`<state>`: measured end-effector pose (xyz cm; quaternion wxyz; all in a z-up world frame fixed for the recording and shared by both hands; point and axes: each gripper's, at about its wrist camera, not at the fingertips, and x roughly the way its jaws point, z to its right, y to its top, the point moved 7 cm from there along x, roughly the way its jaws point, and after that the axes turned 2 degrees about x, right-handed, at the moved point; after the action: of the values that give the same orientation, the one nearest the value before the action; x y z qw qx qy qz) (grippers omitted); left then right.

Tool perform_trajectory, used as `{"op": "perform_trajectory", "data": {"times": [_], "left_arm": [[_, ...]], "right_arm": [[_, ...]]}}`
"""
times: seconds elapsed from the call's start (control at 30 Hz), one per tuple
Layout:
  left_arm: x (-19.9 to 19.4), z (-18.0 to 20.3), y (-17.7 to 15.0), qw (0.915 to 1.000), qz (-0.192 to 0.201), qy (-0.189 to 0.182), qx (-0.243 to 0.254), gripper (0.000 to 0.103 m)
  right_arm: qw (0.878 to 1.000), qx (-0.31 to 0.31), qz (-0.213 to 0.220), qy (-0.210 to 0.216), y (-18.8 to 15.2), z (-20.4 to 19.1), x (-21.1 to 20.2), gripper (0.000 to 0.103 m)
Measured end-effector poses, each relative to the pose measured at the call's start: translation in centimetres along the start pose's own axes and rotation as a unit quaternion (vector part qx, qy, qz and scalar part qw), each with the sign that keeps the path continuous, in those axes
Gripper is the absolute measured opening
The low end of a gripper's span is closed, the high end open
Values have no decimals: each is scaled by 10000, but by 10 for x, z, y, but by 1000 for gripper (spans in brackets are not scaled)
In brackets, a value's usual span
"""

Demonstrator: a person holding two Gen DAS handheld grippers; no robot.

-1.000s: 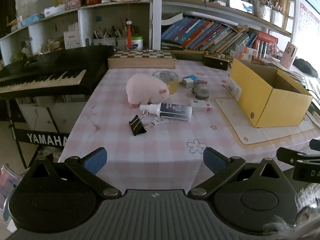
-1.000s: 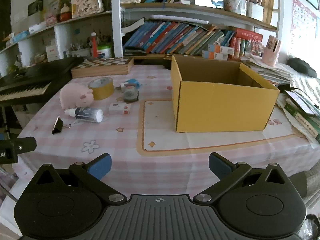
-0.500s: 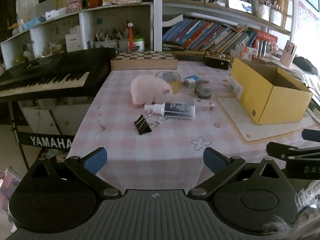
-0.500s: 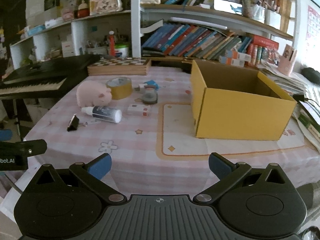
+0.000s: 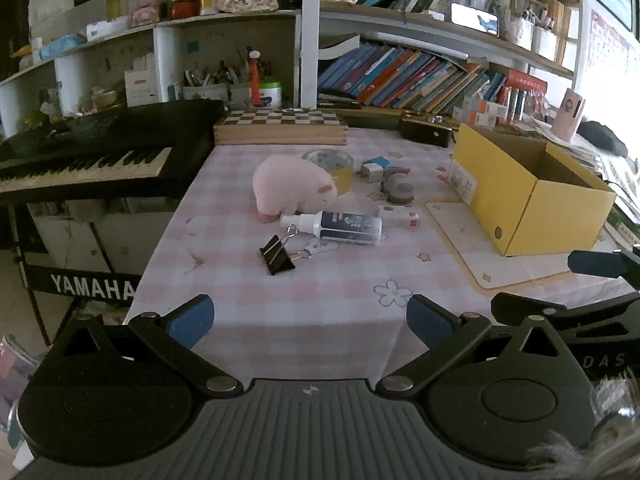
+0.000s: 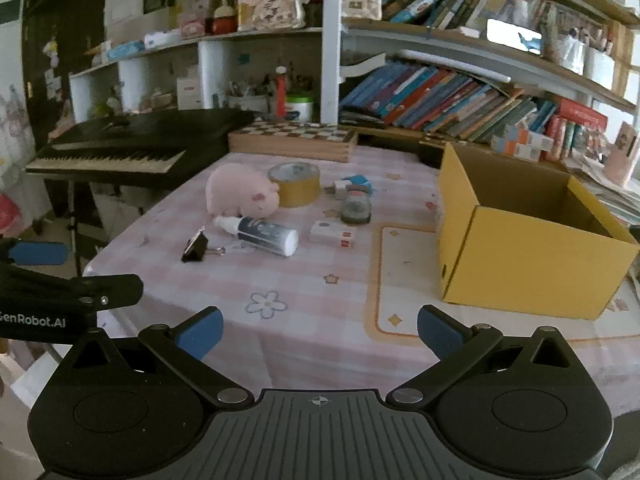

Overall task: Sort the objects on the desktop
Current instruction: 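Move both tools toward the binder clip and spray bottle, then grasp the black binder clip with the left tool while the right tool grasps the white spray bottle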

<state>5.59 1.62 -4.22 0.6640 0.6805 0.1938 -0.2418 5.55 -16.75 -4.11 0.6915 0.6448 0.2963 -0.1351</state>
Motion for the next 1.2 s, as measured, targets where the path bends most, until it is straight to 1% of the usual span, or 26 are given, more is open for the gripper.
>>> {"op": "perform_trajectory", "data": {"times": [0.23,0.4,0.6,0.83,0.93,1.0,1.13,1.2], "left_arm": [[12,-9,4,9997,-38,-6,-232,103],[26,-9,11,9994,-96,-146,-300,103],[47,-13,20,9991,-187,51,-368,103],[76,-20,32,9968,-412,585,-352,103],[89,-24,36,9952,-534,696,-439,103],[97,-25,37,9942,-627,687,-531,103],[112,-23,38,9925,-836,448,-772,103],[117,-22,39,9916,-906,444,-810,103]], "right_arm": [[9998,-62,-147,122,4,-2,18,103],[9994,-172,-248,186,10,-3,34,103],[9988,-258,-343,255,21,2,57,103],[9971,-387,-501,427,38,7,92,103],[9960,-442,-579,520,43,9,107,103],[9953,-447,-637,571,46,11,116,103],[9941,-408,-800,607,50,19,134,103],[9936,-407,-871,593,51,22,141,103]]}}
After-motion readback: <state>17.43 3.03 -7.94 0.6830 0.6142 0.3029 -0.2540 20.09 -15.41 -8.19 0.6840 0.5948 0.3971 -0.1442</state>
